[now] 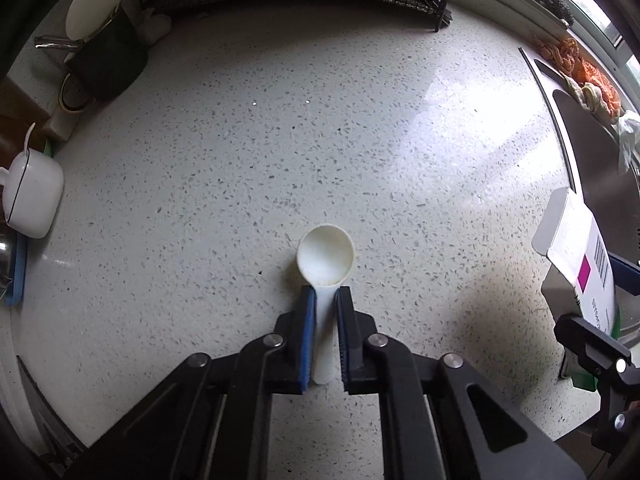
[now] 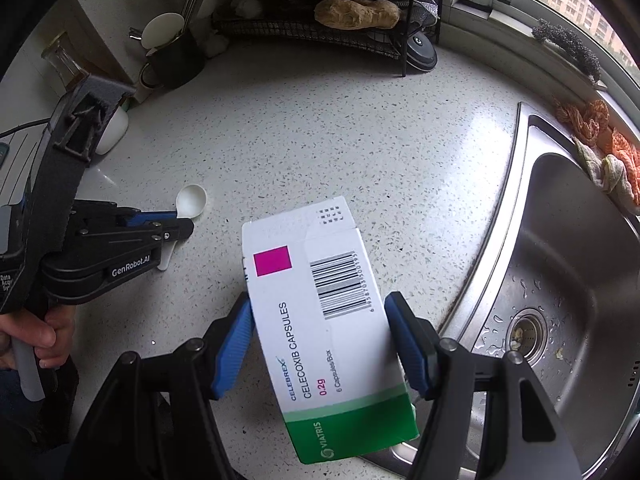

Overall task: Collect trash
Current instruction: 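Carry the spoon and capsules box down toward the red bucket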

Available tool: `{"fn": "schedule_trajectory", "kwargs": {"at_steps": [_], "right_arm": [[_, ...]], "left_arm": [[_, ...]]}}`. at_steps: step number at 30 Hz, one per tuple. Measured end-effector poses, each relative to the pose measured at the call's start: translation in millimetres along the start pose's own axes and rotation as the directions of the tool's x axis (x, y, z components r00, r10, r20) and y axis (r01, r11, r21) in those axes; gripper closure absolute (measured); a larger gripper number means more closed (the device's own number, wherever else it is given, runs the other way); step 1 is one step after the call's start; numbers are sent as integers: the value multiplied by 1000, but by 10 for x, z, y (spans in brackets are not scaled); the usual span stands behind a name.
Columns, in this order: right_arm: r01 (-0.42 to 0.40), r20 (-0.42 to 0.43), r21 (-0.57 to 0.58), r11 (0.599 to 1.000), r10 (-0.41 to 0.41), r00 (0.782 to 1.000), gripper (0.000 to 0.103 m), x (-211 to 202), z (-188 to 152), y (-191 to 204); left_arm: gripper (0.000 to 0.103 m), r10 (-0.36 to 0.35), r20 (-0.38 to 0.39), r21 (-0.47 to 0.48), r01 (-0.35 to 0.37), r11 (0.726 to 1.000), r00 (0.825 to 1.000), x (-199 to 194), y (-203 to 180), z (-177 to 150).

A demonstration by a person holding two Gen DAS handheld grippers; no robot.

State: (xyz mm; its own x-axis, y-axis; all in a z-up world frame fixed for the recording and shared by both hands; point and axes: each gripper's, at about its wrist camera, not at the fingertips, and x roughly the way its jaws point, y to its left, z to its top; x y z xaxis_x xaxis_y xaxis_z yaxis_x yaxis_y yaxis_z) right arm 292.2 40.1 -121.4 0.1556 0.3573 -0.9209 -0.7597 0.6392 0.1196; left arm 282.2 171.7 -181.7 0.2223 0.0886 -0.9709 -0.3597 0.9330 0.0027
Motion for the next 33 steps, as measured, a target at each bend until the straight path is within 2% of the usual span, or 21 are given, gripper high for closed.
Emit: {"fn": "schedule_trajectory", "kwargs": {"at_steps": [7, 17, 19, 20, 26, 33], "right_arm": [[14, 25, 36, 999, -15, 1000, 40, -181, -213, -56], [44, 64, 95, 994, -51, 997, 40, -513, -696, -157], [52, 72, 110, 993, -60, 996, 40, -590, -820, -183], [55, 78, 118, 991, -65, 995, 40, -638, -892, -193], [77, 102, 162, 984, -94, 990, 40, -899, -1343, -250], [88, 112, 224, 971, -116, 987, 40, -1175, -1986, -264]], "left_arm": [[94, 1, 12, 76, -2, 997, 1000, -112, -193, -229], [94, -46, 75, 187, 31, 982, 996, -456, -666, -666], [94, -54, 84, 209, 35, 977, 995, -541, -822, -755], [94, -59, 87, 220, 38, 975, 995, -542, -784, -723], [94, -69, 101, 286, 37, 958, 993, -703, -1087, -1044], [94, -95, 117, 352, 48, 935, 989, -934, -1444, -1664]]}}
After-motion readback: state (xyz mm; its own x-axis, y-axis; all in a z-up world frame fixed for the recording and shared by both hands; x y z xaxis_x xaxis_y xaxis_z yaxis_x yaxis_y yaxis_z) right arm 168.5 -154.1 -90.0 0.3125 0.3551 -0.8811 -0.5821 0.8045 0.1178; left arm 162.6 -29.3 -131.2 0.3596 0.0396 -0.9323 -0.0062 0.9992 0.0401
